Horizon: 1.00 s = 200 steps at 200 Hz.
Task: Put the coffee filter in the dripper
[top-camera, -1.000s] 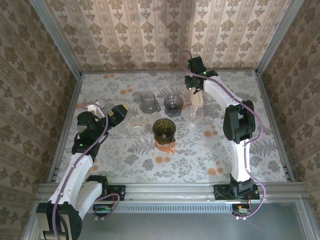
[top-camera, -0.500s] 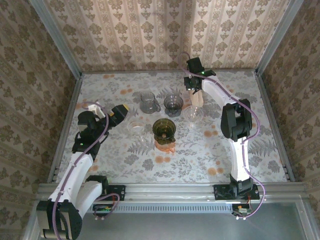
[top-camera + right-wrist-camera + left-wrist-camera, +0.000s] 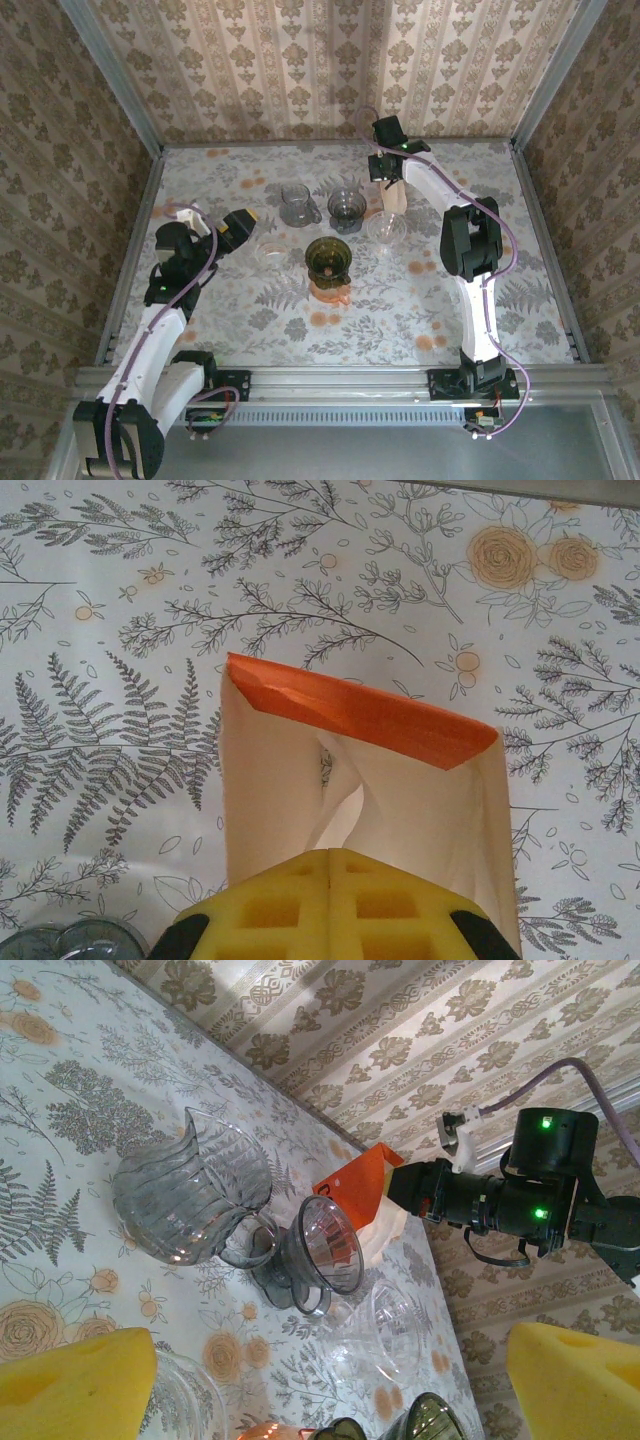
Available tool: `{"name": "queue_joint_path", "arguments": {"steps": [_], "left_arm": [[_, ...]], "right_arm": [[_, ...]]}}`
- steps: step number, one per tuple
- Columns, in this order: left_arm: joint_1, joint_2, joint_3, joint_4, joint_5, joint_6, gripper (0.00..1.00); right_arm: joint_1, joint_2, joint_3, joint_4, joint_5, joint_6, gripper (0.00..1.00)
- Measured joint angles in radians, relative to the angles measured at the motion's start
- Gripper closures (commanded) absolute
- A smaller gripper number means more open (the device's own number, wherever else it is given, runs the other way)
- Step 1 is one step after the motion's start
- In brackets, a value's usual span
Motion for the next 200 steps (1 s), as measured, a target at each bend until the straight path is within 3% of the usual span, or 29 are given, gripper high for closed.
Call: {"name": "queue_joint_path", "arguments": {"steps": [40,97,110,120,159,200], "left_arm": [[0.000,0.000,0.000,0.010,0.000,0.000,0.08],[0.000,0.000,0.000,0.012,0.007,-0.001,0.08],[0.000,0.000,0.000,0.012,0.008,-0.001,0.08],[0.000,0.000,0.000,0.012,0.011,-0.001,0.08],[0.000,0.000,0.000,0.012,0.015,-0.005,0.08],[0.000,0.005,0.000,0.012,0.016,-0.005,0.08]], "right_arm": [[0.000,-0.031,-0.013,0.006,0.000,0.000,1.00],[0.005,-0.202,-0.103,0.034,0.007,0.003,1.00],[0.005,-0.220,-0.105,0.033,0.006,0.005,0.86],[0.005,-0.221,-0.095,0.023,0.006,0.005,0.79],[0.007,-0.174,-0.038,-0.046,0.003,-0.010,0.73],[0.013,-0.092,0.023,-0.097,0.015,-0.067,0.79]]}}
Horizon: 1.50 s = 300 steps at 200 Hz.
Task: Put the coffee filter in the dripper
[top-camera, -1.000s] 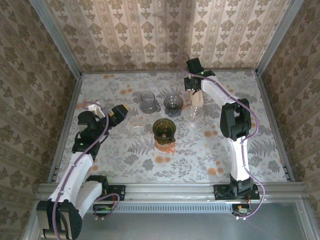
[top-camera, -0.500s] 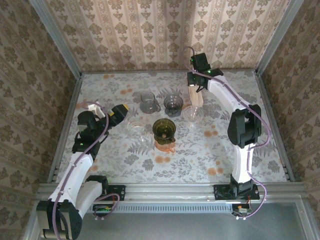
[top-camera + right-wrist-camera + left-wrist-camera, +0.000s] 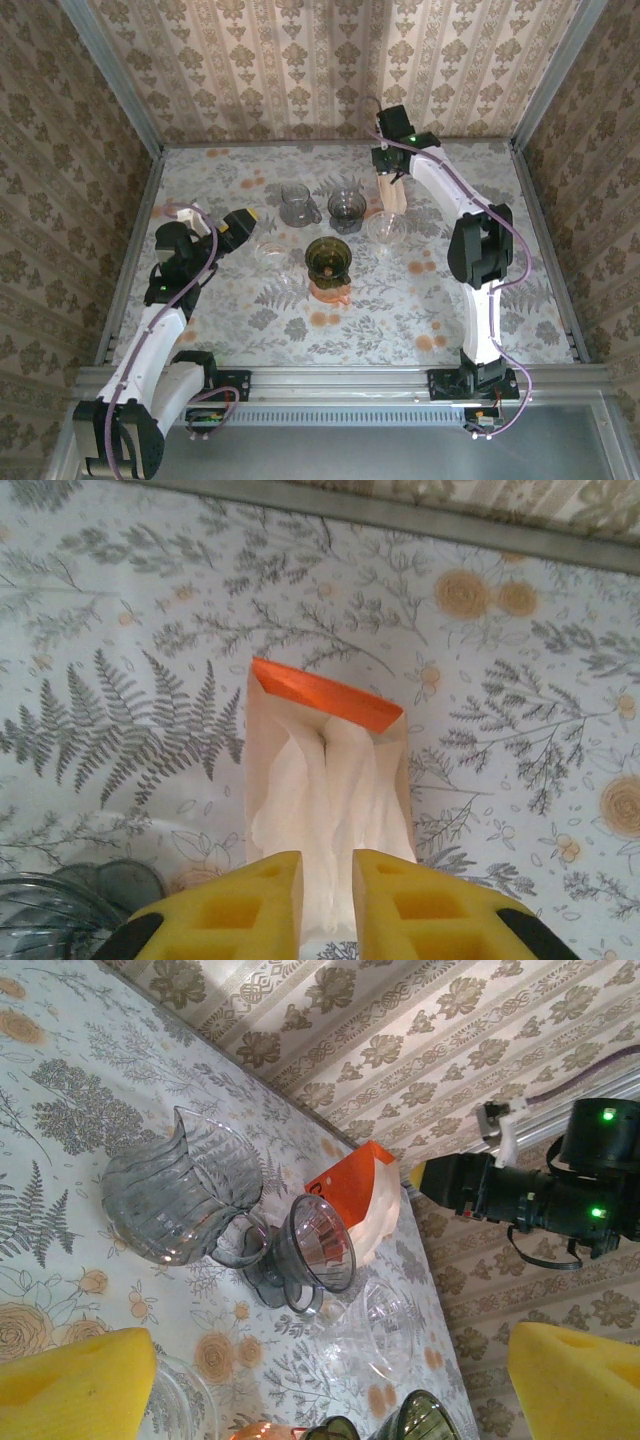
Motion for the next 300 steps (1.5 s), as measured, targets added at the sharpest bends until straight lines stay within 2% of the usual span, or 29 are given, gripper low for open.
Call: {"name": "queue_joint_path", "arguments": {"steps": [83,236,264,293,300], "left_arm": [[0.000,0.015,0.000,0.000,0.005,-0.002,0.08],[0.000,0.035,0.000,0.000,0.006,-0.003,0.08],[0.000,0.035,0.000,0.000,0.006,-0.003,0.08],[0.000,0.035,0.000,0.000,0.006,-0.003,0.08],[0.000,0.035,0.000,0.000,0.006,-0.003,0.08]], "right_arm": [[0.013,0.116,0.138,-0.060,0.017,-0.064,0.78],[0.013,0.190,0.174,-0.081,0.045,-0.071,0.78],[0.013,0.191,0.174,-0.081,0.046,-0.071,0.86],[0.013,0.192,0.174,-0.080,0.050,-0.072,1.00],[0.013,0.192,0.174,-0.080,0.051,-0.075,1.00]]}}
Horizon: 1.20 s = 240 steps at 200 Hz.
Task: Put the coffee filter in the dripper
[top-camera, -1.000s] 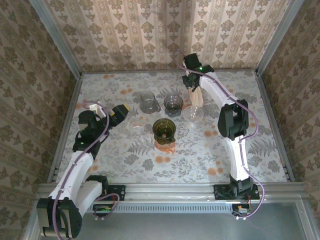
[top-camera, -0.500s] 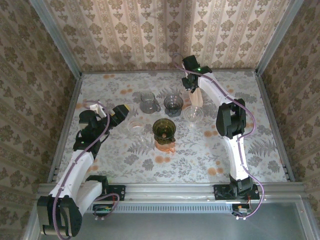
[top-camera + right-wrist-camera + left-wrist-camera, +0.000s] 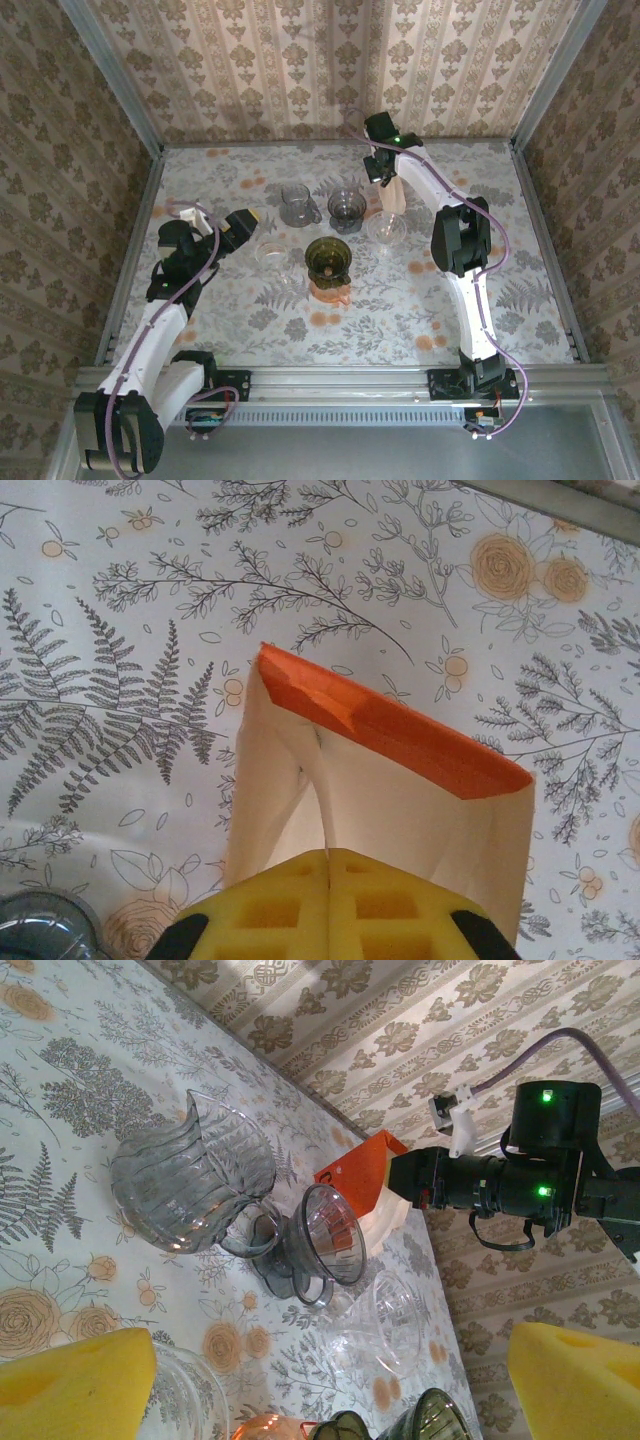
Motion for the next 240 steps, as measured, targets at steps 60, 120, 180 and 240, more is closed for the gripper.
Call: {"name": "queue_joint_path", "arguments": {"steps": [60,120,180,240], "left_arm": [[0.000,0.000,0.000,0.000,0.000,-0.008,0.08],[0.000,-0.010,0.006,-0.001,0.001,-0.015,0.08],[0.000,-0.028,0.025,-0.014,0.007,-0.015,0.07],[-0.008,-0.047,0.030,-0.027,0.023,-0.014,0.07]], "right_arm": [[0.005,-0.069,-0.098,0.051,-0.007,0.008,1.00],[0.010,-0.314,-0.265,0.133,-0.026,0.043,1.00],[0.019,-0.578,-0.485,0.181,-0.022,0.100,1.00],[0.169,-1.000,-0.691,0.125,-0.053,0.199,1.00]]}}
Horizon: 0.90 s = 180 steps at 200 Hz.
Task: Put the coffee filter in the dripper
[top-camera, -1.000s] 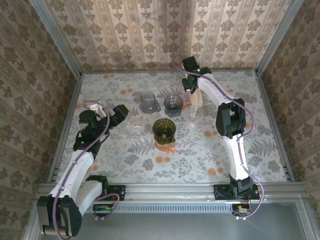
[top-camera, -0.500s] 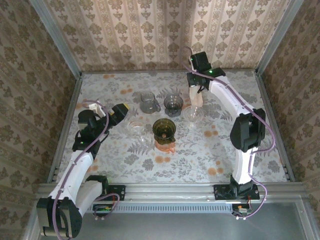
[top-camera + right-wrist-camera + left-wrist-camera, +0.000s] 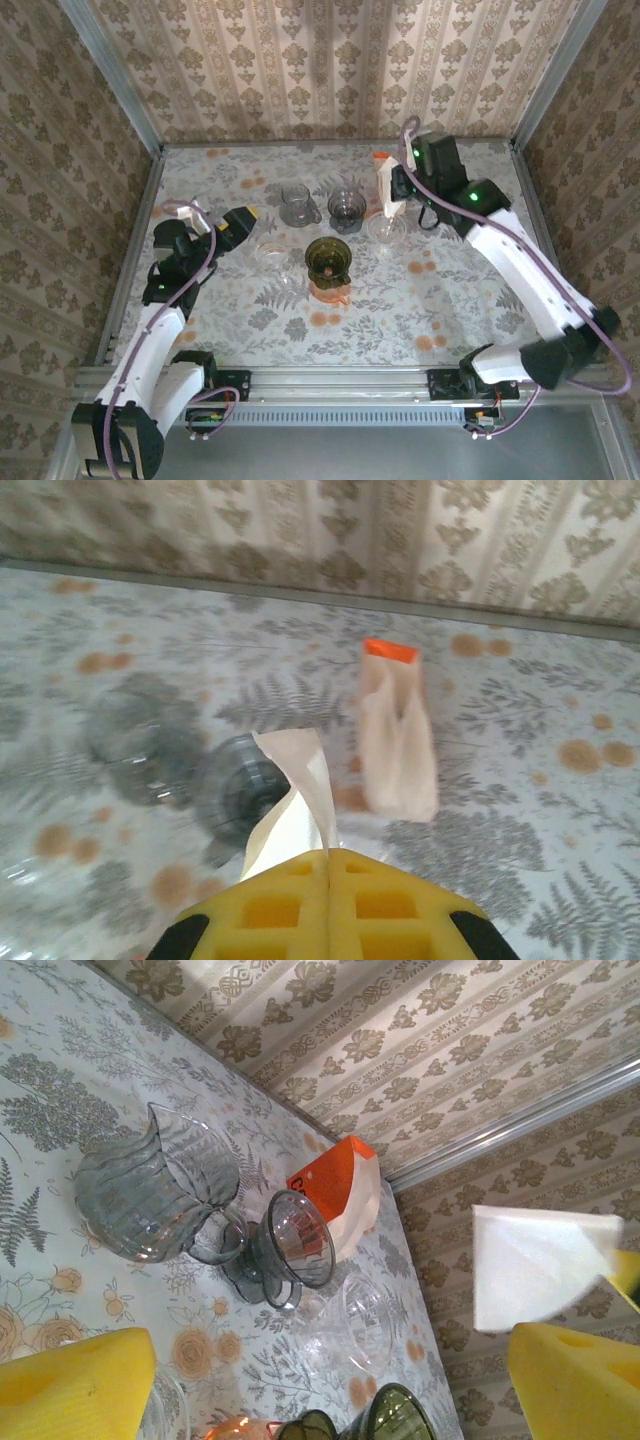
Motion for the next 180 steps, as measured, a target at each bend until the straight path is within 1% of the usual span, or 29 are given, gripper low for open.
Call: {"name": "queue_joint_path", "arguments": {"steps": [18,34,62,86,121,180], "left_arm": [[-0.018,-0.013,0.000,-0.014,0.006,0.001,0.07],[-0.038,-0.022,0.000,-0.033,0.008,0.008,0.07],[-0.072,-0.036,0.000,-0.057,0.007,0.029,0.08],[-0.102,-0.039,0.000,-0.067,0.007,0.042,0.09],[-0.140,-0.039,0.000,-0.081,0.003,0.058,0.08],[-0.179,-0.039,0.000,-0.087,-0.001,0.080,0.07]], "right_arm": [[0.078,-0.085,-0.003,-0.065,-0.036,0.031,1.00],[0.149,-0.115,0.011,-0.148,-0.071,0.057,1.00],[0.258,-0.086,0.082,-0.317,-0.134,0.108,1.00],[0.315,-0.027,0.191,-0.449,-0.177,0.146,1.00],[0.341,0.076,0.306,-0.570,-0.225,0.182,1.00],[0.336,0.328,0.465,-0.677,-0.231,0.181,1.00]]}}
